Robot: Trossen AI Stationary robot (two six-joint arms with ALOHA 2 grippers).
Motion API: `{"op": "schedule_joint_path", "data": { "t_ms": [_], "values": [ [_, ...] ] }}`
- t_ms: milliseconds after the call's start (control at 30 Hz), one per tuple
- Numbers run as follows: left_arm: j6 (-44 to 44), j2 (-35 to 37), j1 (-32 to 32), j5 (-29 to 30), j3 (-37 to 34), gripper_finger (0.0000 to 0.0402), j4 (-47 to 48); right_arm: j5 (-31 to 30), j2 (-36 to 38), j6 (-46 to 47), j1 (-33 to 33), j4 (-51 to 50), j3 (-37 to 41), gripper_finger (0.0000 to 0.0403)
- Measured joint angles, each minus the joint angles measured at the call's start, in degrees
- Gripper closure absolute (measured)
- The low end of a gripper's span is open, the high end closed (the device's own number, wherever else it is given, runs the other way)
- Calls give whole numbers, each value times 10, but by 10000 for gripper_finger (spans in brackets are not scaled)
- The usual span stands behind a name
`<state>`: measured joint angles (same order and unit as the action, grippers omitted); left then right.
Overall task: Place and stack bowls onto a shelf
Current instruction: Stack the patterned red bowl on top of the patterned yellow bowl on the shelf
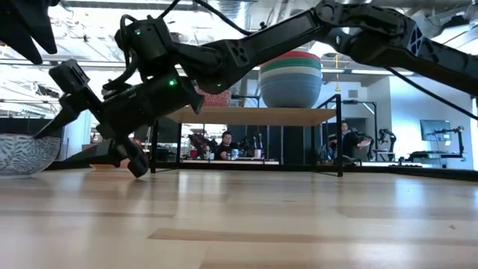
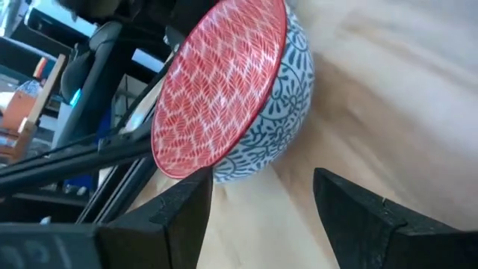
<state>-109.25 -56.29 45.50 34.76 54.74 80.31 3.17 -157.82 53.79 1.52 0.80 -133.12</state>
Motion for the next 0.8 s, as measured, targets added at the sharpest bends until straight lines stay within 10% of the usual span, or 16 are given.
{"op": "schedule_joint_path", "data": {
  "t_ms": [800],
  "values": [
    [-53,-28,0,-76,-81,295,-69,-46,0,29,-13,-5,0,143]
  ]
}}
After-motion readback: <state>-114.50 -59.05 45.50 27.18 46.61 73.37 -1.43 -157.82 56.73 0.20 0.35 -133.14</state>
